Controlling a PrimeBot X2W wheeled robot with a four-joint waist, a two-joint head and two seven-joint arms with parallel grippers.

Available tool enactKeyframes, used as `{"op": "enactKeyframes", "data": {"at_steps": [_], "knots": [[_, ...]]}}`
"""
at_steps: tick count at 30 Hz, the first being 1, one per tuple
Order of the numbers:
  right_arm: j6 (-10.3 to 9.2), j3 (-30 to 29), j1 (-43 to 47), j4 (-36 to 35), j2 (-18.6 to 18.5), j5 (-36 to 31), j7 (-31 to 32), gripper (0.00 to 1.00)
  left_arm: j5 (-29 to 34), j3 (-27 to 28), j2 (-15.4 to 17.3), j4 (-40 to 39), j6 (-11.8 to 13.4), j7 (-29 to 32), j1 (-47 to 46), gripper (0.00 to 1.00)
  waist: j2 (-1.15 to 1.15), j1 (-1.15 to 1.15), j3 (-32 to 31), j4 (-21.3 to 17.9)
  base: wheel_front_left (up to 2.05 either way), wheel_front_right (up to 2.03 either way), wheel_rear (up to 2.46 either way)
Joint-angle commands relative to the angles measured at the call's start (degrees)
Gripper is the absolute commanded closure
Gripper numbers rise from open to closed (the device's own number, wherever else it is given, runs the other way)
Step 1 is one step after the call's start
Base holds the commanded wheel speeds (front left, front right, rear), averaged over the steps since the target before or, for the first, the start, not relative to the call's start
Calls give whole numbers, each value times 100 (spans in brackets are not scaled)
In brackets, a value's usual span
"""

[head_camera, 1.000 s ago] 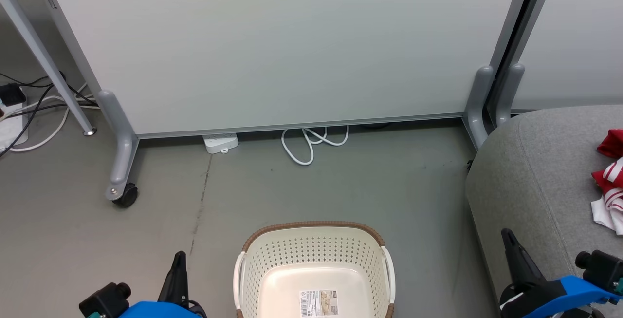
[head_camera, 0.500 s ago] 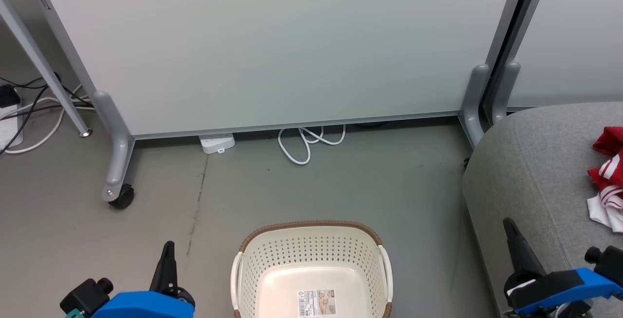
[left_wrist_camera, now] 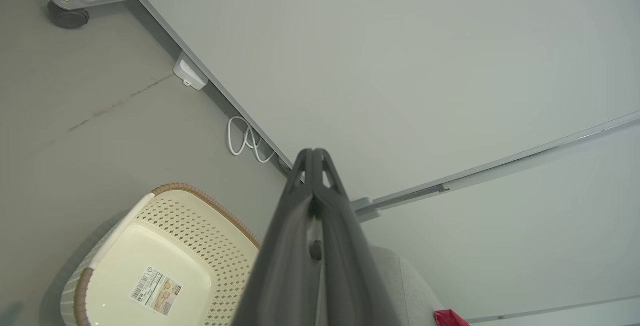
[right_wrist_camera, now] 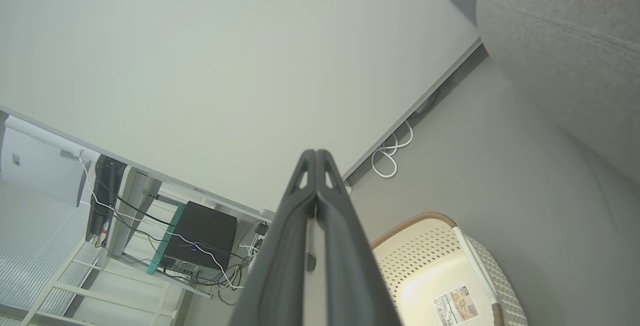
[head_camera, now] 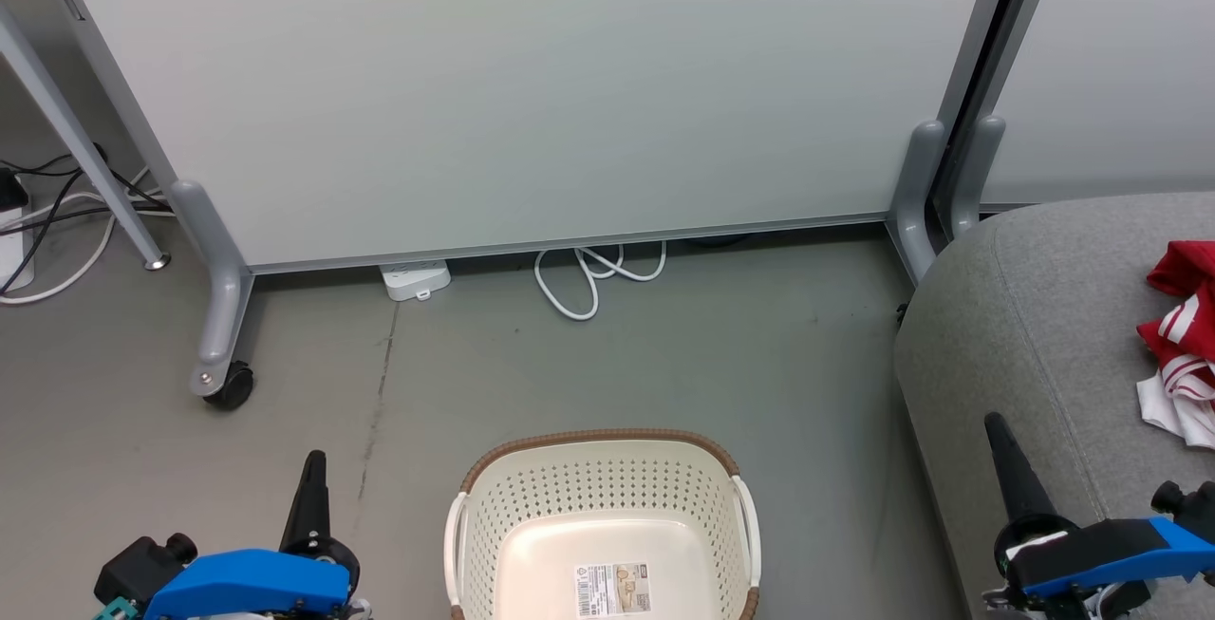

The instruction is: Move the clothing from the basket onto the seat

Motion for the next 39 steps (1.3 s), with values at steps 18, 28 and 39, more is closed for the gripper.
{"op": "enactKeyframes", "data": {"at_steps": [18, 28, 39], "knots": [[1, -15, -259, 41, -55, 1330, 81, 100, -1089, 296, -21, -276, -12, 344, -252, 100, 0, 0, 19, -88, 0, 0, 0], [2, -16, -311, 72, -59, 1859, 111, 100, -1532, 397, -35, -353, -14, 476, -283, 100, 0, 0, 29, -131, 0, 0, 0], [2, -18, -368, 106, -64, 2393, 140, 100, -1969, 509, -51, -435, -15, 611, -317, 100, 0, 0, 39, -178, 0, 0, 0]]}}
